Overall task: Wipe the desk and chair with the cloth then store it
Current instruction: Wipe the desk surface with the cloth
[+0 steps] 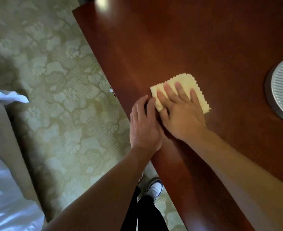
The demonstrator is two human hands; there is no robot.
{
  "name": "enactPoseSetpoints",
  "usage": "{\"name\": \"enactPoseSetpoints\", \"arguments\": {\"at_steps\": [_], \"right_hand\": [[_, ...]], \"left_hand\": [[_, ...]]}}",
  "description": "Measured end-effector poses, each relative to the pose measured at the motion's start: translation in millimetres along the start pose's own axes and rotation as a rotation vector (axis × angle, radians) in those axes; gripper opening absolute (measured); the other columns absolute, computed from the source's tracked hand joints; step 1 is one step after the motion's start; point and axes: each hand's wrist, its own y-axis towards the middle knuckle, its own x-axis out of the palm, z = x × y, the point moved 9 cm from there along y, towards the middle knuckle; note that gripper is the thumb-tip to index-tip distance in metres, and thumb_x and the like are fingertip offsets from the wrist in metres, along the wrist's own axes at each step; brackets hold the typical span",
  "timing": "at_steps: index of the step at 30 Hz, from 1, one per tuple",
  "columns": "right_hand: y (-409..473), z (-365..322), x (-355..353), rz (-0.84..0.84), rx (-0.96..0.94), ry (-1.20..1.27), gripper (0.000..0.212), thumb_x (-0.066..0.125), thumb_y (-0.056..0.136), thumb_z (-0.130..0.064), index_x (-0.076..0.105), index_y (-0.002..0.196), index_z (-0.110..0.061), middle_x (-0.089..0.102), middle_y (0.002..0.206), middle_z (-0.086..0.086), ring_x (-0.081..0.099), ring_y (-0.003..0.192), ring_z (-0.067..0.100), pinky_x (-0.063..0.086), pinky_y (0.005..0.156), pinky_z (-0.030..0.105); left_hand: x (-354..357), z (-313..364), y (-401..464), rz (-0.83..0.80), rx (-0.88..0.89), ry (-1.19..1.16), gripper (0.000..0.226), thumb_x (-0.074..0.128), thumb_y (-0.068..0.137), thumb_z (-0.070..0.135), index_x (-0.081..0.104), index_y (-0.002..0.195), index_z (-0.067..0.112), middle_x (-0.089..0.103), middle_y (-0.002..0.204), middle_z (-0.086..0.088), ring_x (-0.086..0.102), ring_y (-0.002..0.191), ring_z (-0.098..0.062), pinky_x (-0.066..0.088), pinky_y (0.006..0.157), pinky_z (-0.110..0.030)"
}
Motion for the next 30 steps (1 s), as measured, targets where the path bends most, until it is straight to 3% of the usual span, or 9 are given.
{"name": "enactPoseSetpoints", "arguments": {"at_steps": [3, 6, 9, 13, 18, 20, 24, 30], "right_hand": [[26.8, -7.0, -5.8, -0.009, 0.030, -0.004, 0.057, 0.011, 0.101, -0.043, 0.007, 0.157, -0.035, -0.003, 0.166, -0.008, -0.009, 0.153, 0.022, -0.002, 0.122, 0.052], [-15.1, -1.8, 6.4, 0.077, 0.007, 0.003, 0.061, 0.009, 0.099, -0.044, 0.023, 0.156, -0.030, 0.014, 0.165, -0.004, 0.005, 0.153, 0.024, 0.006, 0.121, 0.055], [-54.5, 12.3, 21.1, 0.085, -0.003, 0.035, 0.056, 0.023, 0.098, -0.036, 0.039, 0.151, -0.026, 0.030, 0.161, -0.001, 0.017, 0.151, 0.026, 0.015, 0.120, 0.057], [-49.6, 15.1, 24.4, 0.054, -0.026, 0.022, 0.056, 0.020, 0.100, -0.038, 0.035, 0.152, -0.028, 0.027, 0.162, -0.002, 0.014, 0.152, 0.025, 0.013, 0.120, 0.058], [-7.1, 0.7, 4.4, 0.057, -0.002, 0.023, 0.062, 0.005, 0.098, -0.042, 0.024, 0.156, -0.030, 0.018, 0.164, -0.003, 0.006, 0.153, 0.025, 0.004, 0.121, 0.056], [24.9, -7.7, -5.6, 0.050, 0.017, 0.036, 0.062, -0.001, 0.098, -0.041, 0.014, 0.157, -0.032, 0.006, 0.166, -0.005, -0.003, 0.153, 0.024, -0.002, 0.122, 0.054], [79.5, -26.7, -23.3, 0.085, 0.006, 0.059, 0.050, 0.019, 0.106, -0.033, 0.016, 0.157, -0.034, 0.008, 0.166, -0.008, -0.002, 0.153, 0.023, -0.004, 0.122, 0.053], [95.3, -31.3, -33.8, 0.104, 0.078, 0.071, 0.048, 0.026, 0.107, -0.028, 0.024, 0.155, -0.031, 0.016, 0.164, -0.006, 0.004, 0.153, 0.025, 0.001, 0.122, 0.054]], "left_hand": [[0.6, 0.9, -1.0, 0.016, 0.026, -0.010, 0.044, 0.046, 0.090, 0.012, 0.052, 0.133, 0.001, 0.049, 0.135, -0.019, 0.045, 0.124, -0.031, 0.042, 0.107, -0.043], [2.8, -1.0, -1.8, 0.009, 0.011, 0.012, 0.040, 0.052, 0.095, 0.013, 0.051, 0.133, 0.003, 0.049, 0.137, -0.018, 0.045, 0.124, -0.031, 0.042, 0.107, -0.043], [1.9, 1.1, 1.7, -0.035, -0.016, 0.029, 0.047, 0.039, 0.091, 0.017, 0.051, 0.134, 0.002, 0.048, 0.139, -0.019, 0.046, 0.126, -0.033, 0.041, 0.108, -0.046], [2.4, 2.3, 1.9, -0.077, -0.019, 0.040, 0.051, 0.035, 0.089, 0.019, 0.051, 0.135, 0.001, 0.049, 0.139, -0.020, 0.047, 0.128, -0.036, 0.041, 0.108, -0.048], [2.9, -0.4, 2.9, -0.044, -0.022, 0.005, 0.043, 0.028, 0.105, 0.025, 0.052, 0.131, 0.001, 0.051, 0.136, -0.022, 0.050, 0.127, -0.037, 0.042, 0.108, -0.048], [2.7, 1.0, 2.5, -0.043, -0.010, -0.030, 0.040, 0.041, 0.097, 0.014, 0.050, 0.134, 0.000, 0.051, 0.137, -0.022, 0.049, 0.128, -0.037, 0.041, 0.107, -0.048], [3.2, -6.0, 2.9, -0.081, -0.078, -0.079, 0.056, 0.039, 0.090, 0.011, 0.039, 0.143, -0.007, 0.046, 0.143, -0.021, 0.043, 0.134, -0.035, 0.034, 0.116, -0.043], [8.0, -0.3, 2.0, -0.153, 0.058, -0.059, 0.045, 0.048, 0.076, 0.011, 0.052, 0.120, 0.002, 0.052, 0.134, -0.020, 0.044, 0.134, -0.035, 0.026, 0.121, -0.043]]}}
